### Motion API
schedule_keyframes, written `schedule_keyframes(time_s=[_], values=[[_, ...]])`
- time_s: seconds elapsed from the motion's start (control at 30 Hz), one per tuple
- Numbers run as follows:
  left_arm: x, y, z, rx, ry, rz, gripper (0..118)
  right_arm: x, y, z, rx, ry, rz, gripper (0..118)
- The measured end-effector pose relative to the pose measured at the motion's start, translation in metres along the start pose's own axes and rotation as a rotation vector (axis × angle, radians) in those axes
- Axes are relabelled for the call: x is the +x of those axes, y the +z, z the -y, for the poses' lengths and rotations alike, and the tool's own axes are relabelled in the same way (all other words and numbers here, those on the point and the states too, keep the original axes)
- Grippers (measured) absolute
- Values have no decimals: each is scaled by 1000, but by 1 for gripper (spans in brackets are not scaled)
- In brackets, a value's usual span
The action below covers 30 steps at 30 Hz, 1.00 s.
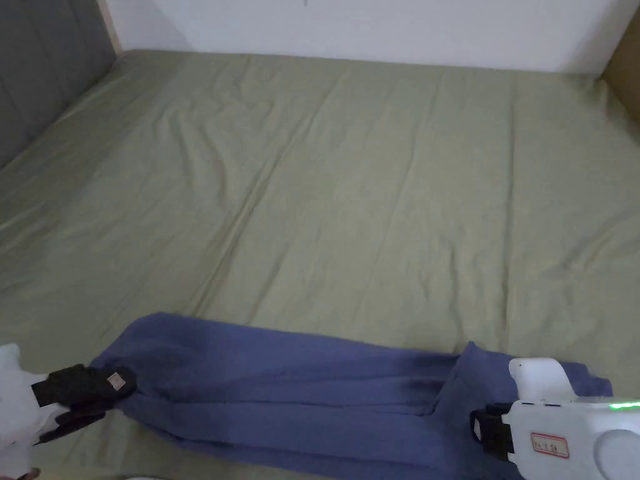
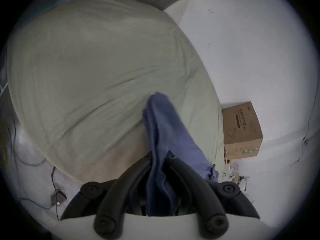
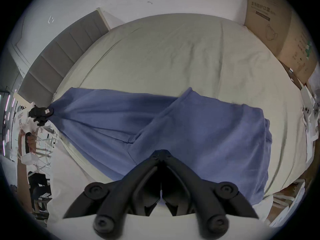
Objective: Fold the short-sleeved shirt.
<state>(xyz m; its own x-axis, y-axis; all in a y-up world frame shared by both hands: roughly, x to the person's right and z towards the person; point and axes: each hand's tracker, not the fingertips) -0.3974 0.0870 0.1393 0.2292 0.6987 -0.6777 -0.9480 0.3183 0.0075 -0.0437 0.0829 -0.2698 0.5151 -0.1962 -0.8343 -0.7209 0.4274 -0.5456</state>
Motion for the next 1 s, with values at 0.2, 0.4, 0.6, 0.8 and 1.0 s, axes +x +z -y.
schedule_keyframes(time_s=[0.2,0.4,0.6,0.8,1.0], values=[[128,-10,13,9,-357,58,6,27,14,9,31,-63,19,0],[234,-73,99,-196,-766,212,6,62,32,26,77,-199,24,0],[247,-163,215,-463,-1048,96,47,88,50,46,104,-286,49,0],[228,-169,232,-489,-939,117,97,97,65,59,114,-284,83,0],[224,-124,171,-371,-662,236,67,86,69,58,135,-256,87,0]])
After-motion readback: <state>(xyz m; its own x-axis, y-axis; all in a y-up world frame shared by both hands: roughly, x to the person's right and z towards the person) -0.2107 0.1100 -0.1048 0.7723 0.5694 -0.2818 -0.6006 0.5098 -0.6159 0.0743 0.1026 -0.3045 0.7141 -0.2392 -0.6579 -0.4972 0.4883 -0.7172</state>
